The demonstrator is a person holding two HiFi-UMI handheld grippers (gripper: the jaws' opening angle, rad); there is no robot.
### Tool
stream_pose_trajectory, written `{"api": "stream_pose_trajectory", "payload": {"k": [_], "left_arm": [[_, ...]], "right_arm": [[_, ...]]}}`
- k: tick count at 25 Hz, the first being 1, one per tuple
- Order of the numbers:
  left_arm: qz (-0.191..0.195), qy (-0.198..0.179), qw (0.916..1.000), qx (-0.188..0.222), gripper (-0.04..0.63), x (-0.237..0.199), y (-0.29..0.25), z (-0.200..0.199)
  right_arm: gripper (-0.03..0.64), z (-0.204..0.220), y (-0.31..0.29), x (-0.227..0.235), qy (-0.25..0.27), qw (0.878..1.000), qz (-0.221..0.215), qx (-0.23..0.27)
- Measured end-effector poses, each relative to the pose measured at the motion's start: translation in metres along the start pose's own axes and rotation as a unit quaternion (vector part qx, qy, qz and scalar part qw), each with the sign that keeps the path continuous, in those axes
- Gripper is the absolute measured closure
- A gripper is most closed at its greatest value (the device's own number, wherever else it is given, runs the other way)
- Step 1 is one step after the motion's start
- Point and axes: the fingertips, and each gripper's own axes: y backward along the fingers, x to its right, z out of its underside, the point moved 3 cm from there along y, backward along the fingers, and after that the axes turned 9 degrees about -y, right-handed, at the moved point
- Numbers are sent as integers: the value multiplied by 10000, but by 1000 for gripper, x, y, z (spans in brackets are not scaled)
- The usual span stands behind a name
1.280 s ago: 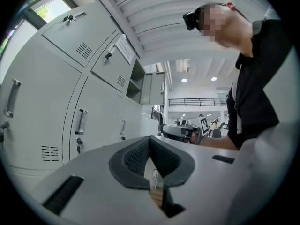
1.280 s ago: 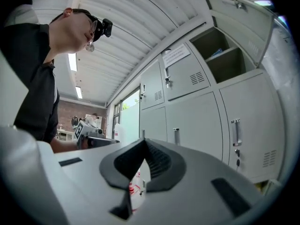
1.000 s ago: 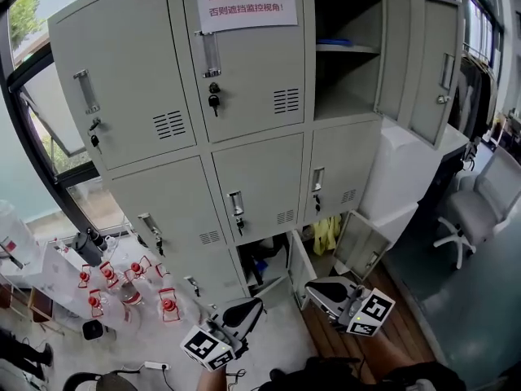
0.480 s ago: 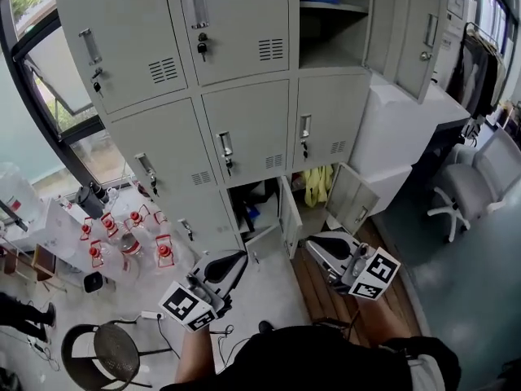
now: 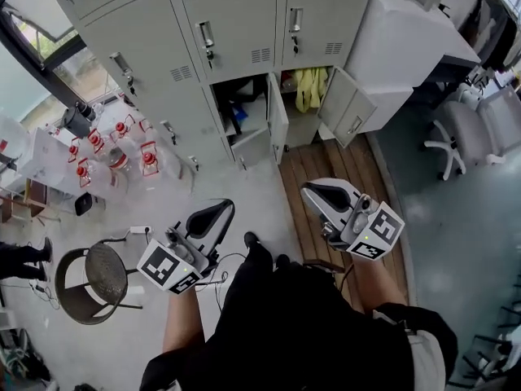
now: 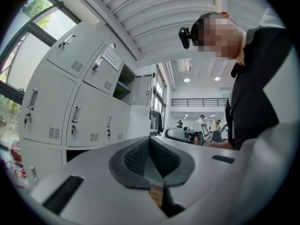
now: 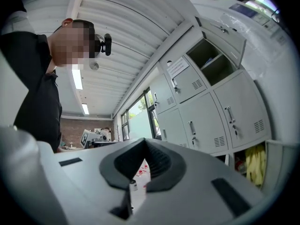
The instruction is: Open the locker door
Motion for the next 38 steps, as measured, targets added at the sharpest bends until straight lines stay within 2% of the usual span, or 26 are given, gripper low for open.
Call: {"api": "stream_pose_trajectory", "payload": {"k": [5, 8, 19, 26, 31, 38], "left_arm": [[-80, 65, 9999, -83, 584, 25, 29, 9], [3, 86, 10000, -8, 584, 26, 45, 7], [682, 131, 9975, 109, 584, 1, 86, 9], [886, 258, 9957, 96, 584, -15, 110, 26], [1086, 213, 9938, 51, 584, -14, 119, 25], [1157, 219, 9930, 28, 584, -17, 123, 26]], "right_arm": [[606, 27, 7, -27, -86, 9998, -154, -110], [606, 30, 0, -44, 54, 9998, -127, -166], [606, 47, -44, -80, 392, 9982, 400, -219], [606, 74, -73, -104, 480, 9975, 317, -404], [606, 81, -81, -120, 605, 9964, 128, -580], [606, 81, -101, -131, 808, 9943, 56, -687]]}}
